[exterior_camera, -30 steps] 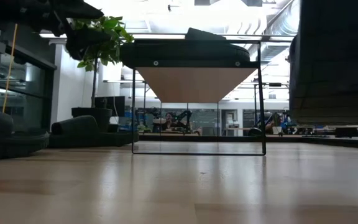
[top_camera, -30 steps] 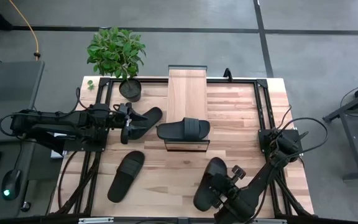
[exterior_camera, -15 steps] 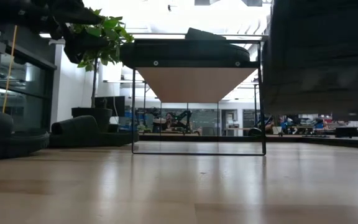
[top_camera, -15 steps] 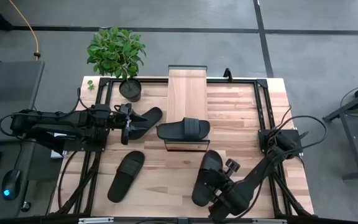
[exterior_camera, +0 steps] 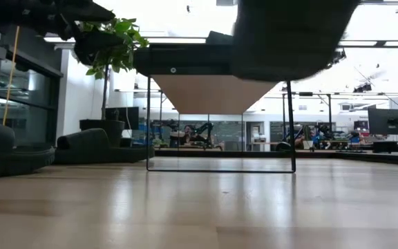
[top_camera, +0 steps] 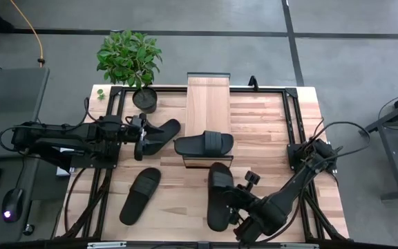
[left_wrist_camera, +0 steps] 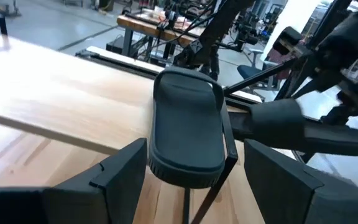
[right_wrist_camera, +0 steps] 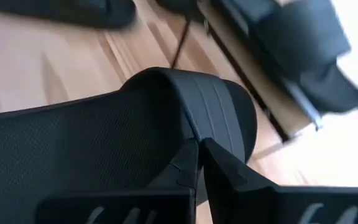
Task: Pick and place slides into the shelf
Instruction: Put the bottom right black slipper on the shelf
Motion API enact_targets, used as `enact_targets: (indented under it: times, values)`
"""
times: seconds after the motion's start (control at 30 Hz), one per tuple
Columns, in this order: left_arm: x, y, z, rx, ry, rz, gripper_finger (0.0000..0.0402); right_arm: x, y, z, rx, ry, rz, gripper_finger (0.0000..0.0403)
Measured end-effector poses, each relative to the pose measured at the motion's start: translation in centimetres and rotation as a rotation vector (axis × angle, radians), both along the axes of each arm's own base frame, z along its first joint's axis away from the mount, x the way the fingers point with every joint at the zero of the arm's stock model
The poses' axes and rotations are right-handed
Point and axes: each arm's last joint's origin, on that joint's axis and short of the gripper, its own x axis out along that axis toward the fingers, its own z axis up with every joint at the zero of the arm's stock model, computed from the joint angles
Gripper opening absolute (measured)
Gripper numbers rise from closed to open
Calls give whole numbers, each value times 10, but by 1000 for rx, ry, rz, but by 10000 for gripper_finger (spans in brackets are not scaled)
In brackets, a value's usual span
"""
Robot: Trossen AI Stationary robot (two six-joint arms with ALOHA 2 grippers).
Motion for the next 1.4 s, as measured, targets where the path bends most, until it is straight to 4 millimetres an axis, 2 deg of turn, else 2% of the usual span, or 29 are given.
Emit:
enact_targets:
  times: [0.33,0.5,0.83,1.4]
  values:
    - [1,1,6,164,-37,12,250,11,-2,26,-99,-103,174,0]
    - [0,2,9,212,-31,46,250,18,-6,32,-133,-109,226,0]
    - [-4,2,33,198,80,40,250,33,-25,33,-173,-84,213,0]
    - [-6,1,33,191,120,36,250,56,-37,42,-241,-138,254,0]
